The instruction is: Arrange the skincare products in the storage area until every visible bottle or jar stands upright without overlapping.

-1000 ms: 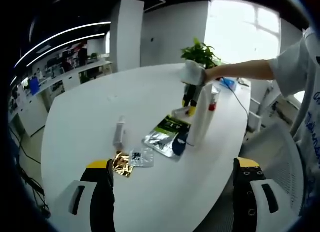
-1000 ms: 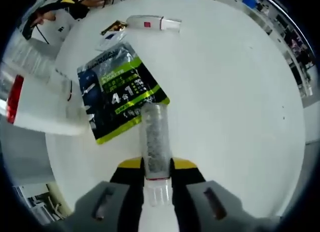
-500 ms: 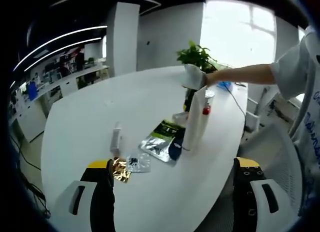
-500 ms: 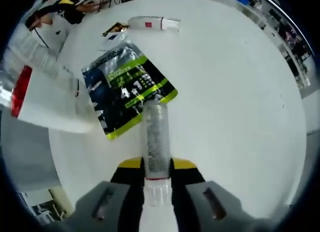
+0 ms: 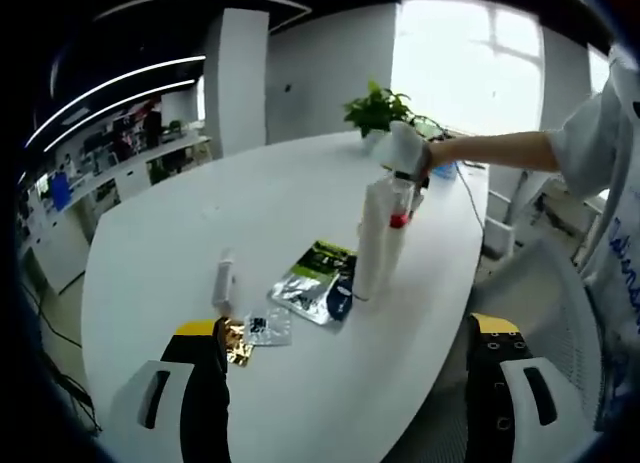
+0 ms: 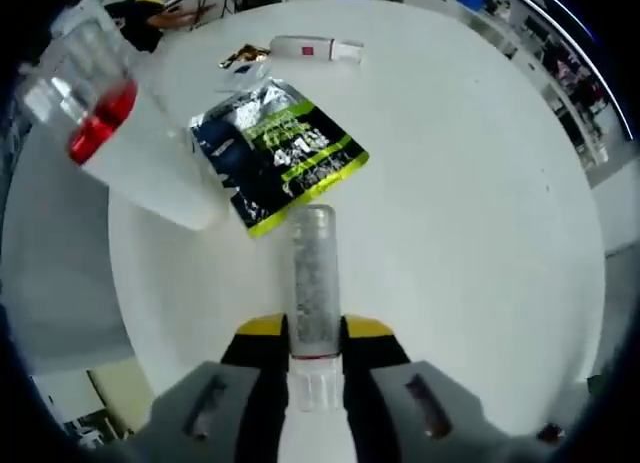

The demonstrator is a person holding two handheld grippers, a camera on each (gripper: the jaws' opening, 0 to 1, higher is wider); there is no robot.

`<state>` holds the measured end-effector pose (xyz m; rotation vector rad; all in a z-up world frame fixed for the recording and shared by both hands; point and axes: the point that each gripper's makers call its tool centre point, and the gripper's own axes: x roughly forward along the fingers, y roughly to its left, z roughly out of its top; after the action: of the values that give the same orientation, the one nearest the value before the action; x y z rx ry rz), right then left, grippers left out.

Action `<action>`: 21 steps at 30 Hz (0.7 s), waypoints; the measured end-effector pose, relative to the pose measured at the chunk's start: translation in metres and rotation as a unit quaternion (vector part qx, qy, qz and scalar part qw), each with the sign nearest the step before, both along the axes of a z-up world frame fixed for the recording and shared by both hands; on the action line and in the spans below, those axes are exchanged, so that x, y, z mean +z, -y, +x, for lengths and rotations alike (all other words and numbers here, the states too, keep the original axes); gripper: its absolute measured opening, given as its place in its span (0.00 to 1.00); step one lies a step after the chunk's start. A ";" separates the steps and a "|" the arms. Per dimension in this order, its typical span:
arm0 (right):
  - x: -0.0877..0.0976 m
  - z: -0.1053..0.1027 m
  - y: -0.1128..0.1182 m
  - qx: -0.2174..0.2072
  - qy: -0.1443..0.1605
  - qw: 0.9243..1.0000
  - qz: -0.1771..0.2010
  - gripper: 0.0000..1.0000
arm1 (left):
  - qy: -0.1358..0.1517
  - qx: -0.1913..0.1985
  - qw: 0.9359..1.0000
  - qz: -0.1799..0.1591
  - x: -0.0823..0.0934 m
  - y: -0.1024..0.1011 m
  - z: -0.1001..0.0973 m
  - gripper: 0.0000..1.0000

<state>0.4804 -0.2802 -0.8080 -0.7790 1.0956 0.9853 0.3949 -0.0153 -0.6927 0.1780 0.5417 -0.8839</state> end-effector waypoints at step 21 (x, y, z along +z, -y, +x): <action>0.019 -0.063 0.006 -0.005 0.007 1.000 0.003 0.19 | 0.000 -0.010 1.000 0.011 -0.004 0.007 -0.008 0.97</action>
<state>0.4175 -0.2866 -0.7892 -0.7751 1.0831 0.9733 0.3867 -0.0224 -0.6967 0.2044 0.5501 -0.8984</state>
